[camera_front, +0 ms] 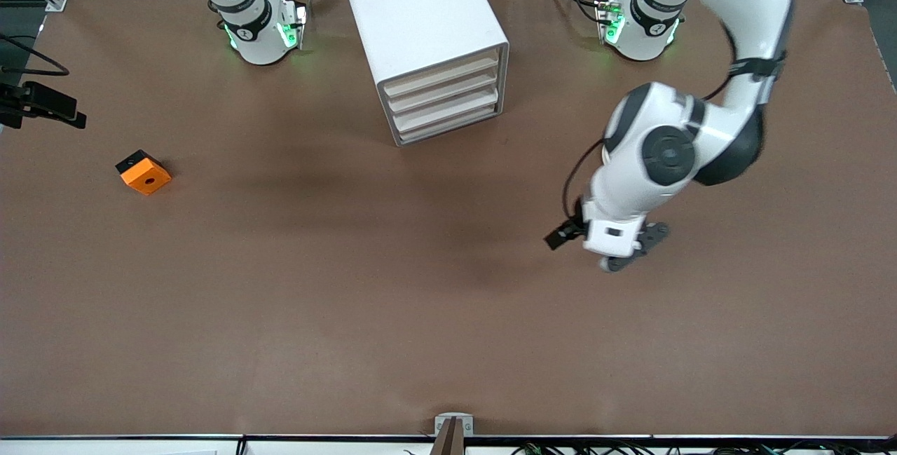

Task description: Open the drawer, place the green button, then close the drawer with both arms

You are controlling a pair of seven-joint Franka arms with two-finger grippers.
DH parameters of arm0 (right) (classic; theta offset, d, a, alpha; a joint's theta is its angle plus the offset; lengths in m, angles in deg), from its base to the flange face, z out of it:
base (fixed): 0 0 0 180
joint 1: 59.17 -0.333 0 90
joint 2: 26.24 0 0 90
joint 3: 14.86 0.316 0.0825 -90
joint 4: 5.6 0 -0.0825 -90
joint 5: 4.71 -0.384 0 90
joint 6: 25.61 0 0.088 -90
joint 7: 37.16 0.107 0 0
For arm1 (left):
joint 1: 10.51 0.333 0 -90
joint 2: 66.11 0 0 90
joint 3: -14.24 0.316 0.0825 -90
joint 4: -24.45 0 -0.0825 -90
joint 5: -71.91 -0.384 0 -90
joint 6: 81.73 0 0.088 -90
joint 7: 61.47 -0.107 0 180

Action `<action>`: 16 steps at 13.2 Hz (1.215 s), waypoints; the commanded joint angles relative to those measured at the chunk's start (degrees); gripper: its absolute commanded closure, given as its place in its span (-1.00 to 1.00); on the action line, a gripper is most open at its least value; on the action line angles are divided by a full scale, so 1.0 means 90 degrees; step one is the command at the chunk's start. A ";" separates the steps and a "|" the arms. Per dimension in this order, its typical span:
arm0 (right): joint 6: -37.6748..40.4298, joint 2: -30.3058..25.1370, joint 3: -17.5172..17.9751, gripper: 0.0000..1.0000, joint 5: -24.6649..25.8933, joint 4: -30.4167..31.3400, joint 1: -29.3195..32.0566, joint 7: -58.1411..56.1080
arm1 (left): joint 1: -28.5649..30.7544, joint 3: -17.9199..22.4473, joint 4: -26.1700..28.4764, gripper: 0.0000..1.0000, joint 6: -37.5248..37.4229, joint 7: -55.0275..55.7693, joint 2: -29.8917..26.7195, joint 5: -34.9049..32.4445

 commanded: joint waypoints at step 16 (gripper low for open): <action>-0.0804 -0.1495 0.0177 -1.00 -0.0017 0.1581 -0.0066 0.0039 | 0.1869 -0.0063 0.0268 -1.00 -0.2930 -0.4331 -0.2859 -0.0296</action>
